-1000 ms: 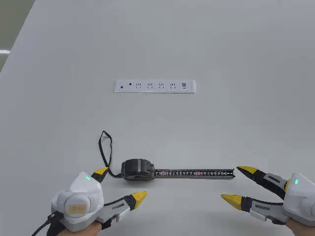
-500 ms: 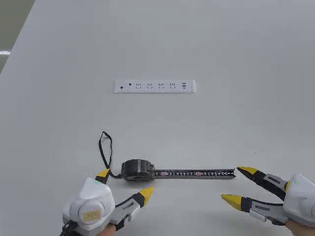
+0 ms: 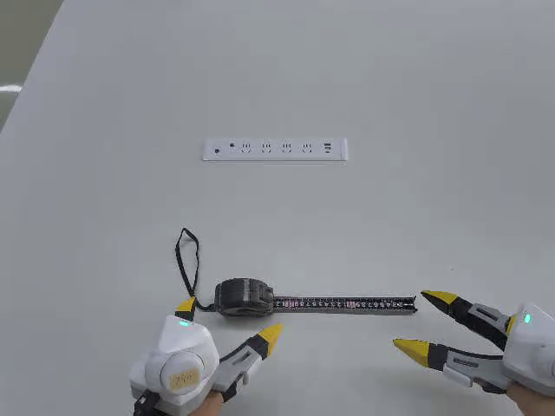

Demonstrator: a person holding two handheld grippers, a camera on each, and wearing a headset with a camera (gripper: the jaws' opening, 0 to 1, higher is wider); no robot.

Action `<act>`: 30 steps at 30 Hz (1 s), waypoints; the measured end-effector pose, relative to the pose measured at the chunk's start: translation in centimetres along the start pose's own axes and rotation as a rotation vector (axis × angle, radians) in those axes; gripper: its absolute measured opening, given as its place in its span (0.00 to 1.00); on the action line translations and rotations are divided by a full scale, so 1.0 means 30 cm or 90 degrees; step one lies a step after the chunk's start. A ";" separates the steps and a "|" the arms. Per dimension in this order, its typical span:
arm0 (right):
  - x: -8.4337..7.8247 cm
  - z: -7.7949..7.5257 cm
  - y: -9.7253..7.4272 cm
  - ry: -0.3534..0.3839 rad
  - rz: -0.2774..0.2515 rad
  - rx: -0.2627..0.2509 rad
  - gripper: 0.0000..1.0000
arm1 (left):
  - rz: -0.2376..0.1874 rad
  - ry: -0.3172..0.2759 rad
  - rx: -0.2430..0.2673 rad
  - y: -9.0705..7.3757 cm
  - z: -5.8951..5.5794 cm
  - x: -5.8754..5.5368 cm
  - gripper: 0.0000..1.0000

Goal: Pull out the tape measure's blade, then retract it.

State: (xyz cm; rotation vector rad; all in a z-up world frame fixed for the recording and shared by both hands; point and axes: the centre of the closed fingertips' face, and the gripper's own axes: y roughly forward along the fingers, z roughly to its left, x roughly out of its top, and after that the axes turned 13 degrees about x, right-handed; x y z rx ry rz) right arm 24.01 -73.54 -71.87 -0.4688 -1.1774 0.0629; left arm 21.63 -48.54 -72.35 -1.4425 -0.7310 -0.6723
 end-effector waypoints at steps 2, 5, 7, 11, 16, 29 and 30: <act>-0.002 -0.001 0.000 0.000 0.002 0.001 0.56 | 0.001 0.001 0.007 0.011 -0.002 -0.001 0.85; -0.003 -0.005 -0.003 0.000 0.002 0.002 0.56 | -0.001 0.000 0.017 0.021 -0.008 0.002 0.90; -0.004 -0.009 -0.005 0.000 0.003 0.002 0.56 | -0.005 -0.003 0.023 0.028 -0.009 0.011 0.91; -0.005 -0.012 -0.008 0.000 0.002 0.002 0.56 | -0.008 -0.014 0.029 0.047 -0.014 0.027 0.91; -0.005 -0.012 -0.009 0.001 0.001 0.001 0.56 | 0.001 -0.030 0.036 0.066 -0.013 0.024 0.91; -0.011 -0.011 -0.008 0.003 0.004 0.001 0.56 | 0.029 -0.081 0.044 0.087 -0.005 0.023 0.82; -0.011 -0.011 -0.008 0.002 0.004 0.001 0.56 | 0.031 -0.081 0.044 0.089 -0.006 0.022 0.81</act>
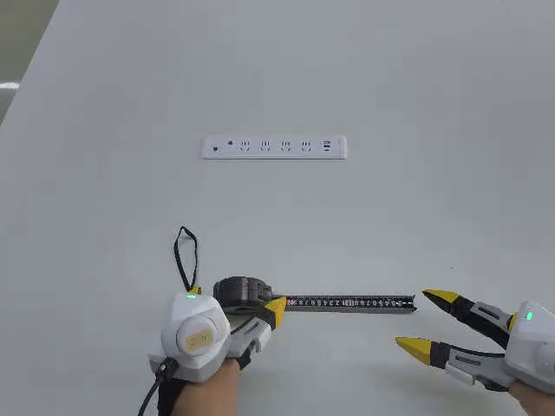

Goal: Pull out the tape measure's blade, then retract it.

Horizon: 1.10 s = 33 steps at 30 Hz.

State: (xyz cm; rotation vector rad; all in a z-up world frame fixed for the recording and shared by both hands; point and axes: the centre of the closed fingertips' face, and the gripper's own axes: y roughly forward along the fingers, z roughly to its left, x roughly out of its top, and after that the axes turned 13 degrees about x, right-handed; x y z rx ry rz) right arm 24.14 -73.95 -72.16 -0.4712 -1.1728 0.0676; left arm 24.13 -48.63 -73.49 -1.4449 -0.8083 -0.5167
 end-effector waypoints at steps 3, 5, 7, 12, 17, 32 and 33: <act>0.000 -0.001 -0.001 0.000 0.000 0.000 0.56 | 0.006 -0.009 0.001 0.004 0.002 0.000 0.79; -0.002 -0.003 -0.001 0.000 0.002 0.001 0.56 | 0.008 -0.011 0.001 0.004 0.000 0.001 0.78; -0.007 -0.005 -0.001 0.001 0.004 0.004 0.56 | 0.007 -0.010 0.001 0.004 0.002 0.005 0.77; -0.016 -0.011 -0.002 0.000 0.010 0.008 0.55 | 0.015 -0.021 0.002 0.007 0.009 0.001 0.74; -0.029 -0.017 -0.004 0.003 0.017 0.010 0.55 | 0.020 -0.026 0.002 0.012 0.010 -0.002 0.72; -0.036 -0.015 -0.004 0.006 0.021 0.011 0.54 | 0.040 -0.044 0.000 0.039 0.015 -0.013 0.63; -0.036 -0.015 -0.003 0.007 0.021 0.011 0.54 | 0.040 -0.044 0.000 0.039 0.016 -0.013 0.63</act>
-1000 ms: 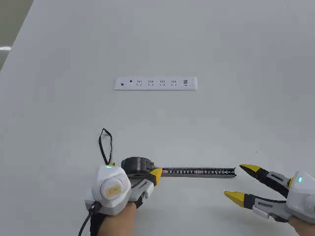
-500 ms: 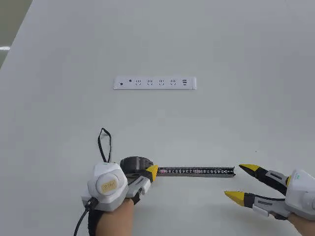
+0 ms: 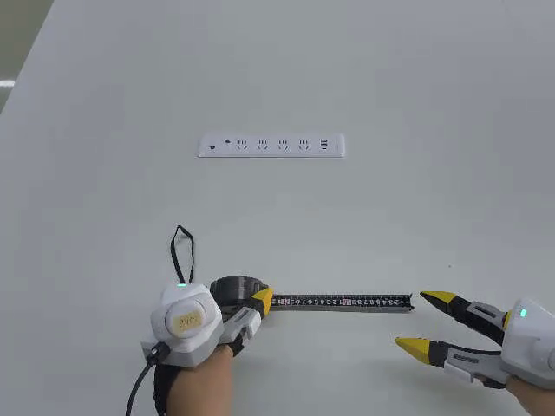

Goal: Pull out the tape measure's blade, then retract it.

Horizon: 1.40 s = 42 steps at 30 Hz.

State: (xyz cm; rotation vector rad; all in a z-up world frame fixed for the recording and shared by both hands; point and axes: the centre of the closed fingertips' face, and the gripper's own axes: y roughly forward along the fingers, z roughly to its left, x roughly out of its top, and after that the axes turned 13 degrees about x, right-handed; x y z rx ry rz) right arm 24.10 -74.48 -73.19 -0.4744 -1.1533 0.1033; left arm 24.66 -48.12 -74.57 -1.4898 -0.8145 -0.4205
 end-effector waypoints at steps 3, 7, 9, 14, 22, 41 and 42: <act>-0.001 -0.003 0.004 0.001 0.000 0.000 0.54 | 0.002 -0.005 0.000 0.002 0.004 0.002 0.62; 0.000 -0.002 0.007 0.001 -0.001 0.002 0.53 | 0.007 -0.005 0.001 0.005 0.003 -0.003 0.60; -0.002 -0.005 0.008 0.002 -0.001 0.002 0.53 | 0.011 -0.004 -0.001 0.008 0.002 -0.009 0.58; -0.004 -0.005 0.011 0.004 -0.001 0.003 0.52 | 0.014 -0.002 -0.003 0.009 -0.003 -0.011 0.58; -0.014 -0.009 0.016 0.004 0.001 0.006 0.52 | 0.021 -0.002 -0.004 0.011 -0.006 -0.013 0.57; -0.043 -0.025 0.030 -0.026 0.044 0.021 0.51 | 0.024 -0.002 -0.005 0.009 -0.007 -0.013 0.57; -0.043 -0.028 0.030 -0.030 0.045 0.022 0.51 | 0.024 -0.002 -0.005 0.009 -0.007 -0.013 0.57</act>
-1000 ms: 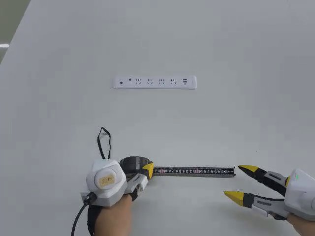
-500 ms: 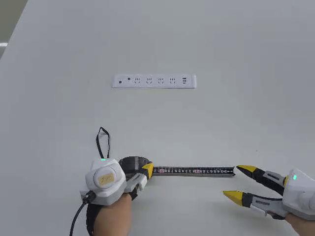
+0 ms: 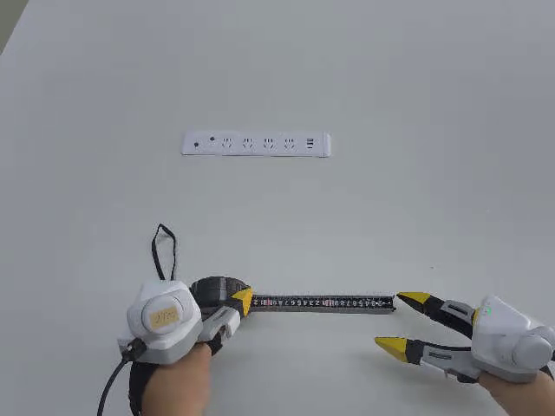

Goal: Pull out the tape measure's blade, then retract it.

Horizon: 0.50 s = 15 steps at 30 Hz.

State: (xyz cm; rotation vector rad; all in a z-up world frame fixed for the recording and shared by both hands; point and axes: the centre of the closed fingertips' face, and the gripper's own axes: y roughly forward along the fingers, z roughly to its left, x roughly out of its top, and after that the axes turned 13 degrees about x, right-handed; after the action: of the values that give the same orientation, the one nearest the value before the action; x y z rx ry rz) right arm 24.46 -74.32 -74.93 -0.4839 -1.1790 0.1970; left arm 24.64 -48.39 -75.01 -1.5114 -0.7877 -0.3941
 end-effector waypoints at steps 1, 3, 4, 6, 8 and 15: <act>-0.002 -0.004 0.000 -0.003 0.003 0.001 0.50 | 0.000 0.000 0.000 0.000 0.000 0.000 0.57; -0.008 -0.015 -0.002 -0.014 0.012 0.003 0.49 | 0.000 0.000 0.000 0.000 0.000 0.000 0.57; -0.009 -0.024 -0.002 -0.015 0.016 0.004 0.49 | 0.000 -0.001 0.000 0.000 0.000 0.000 0.57; -0.011 -0.031 -0.003 -0.024 0.022 0.008 0.49 | -0.001 -0.001 0.000 0.000 0.001 0.000 0.57; -0.015 -0.034 -0.002 -0.030 0.029 0.011 0.47 | -0.001 -0.001 0.000 -0.001 0.001 0.000 0.57; -0.029 -0.041 0.006 -0.045 0.041 0.022 0.45 | -0.002 -0.004 0.000 0.002 0.002 -0.001 0.57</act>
State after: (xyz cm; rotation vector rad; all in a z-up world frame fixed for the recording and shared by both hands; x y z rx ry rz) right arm 25.27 -74.82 -76.09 -0.4878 -1.2284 0.2912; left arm 24.65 -48.33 -75.08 -1.5118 -0.7949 -0.3909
